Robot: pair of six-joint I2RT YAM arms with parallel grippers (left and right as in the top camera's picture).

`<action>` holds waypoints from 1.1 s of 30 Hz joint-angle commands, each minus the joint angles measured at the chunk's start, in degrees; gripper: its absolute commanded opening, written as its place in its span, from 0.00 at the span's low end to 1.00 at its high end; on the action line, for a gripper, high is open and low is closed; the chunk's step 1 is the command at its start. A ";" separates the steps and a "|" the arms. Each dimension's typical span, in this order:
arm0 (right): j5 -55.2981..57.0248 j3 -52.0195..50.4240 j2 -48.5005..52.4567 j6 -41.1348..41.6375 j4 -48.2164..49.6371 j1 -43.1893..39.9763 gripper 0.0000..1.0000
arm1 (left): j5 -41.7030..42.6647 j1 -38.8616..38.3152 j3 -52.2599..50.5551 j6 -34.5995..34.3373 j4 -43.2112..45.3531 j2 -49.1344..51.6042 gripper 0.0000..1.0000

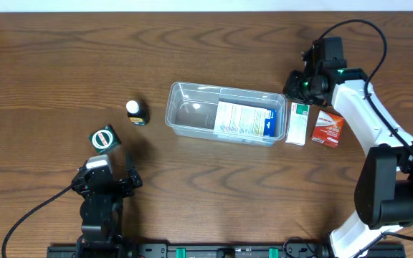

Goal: Pack container
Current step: 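Move right gripper to the red medicine box and grasp it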

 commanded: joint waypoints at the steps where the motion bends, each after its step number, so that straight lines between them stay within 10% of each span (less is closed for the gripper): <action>1: -0.48 -0.20 -0.59 -1.88 -1.88 -2.64 0.36 | -0.09 0.24 -1.09 -0.72 -0.61 -0.02 0.98; 15: 7.34 -0.31 -0.50 -2.10 -17.51 -11.58 0.81 | -0.09 0.24 -1.09 -0.72 -0.61 -0.02 0.98; 33: 10.91 -1.77 8.61 1.79 -18.47 -11.63 0.74 | -0.09 0.24 -1.09 -0.72 -0.61 -0.02 0.98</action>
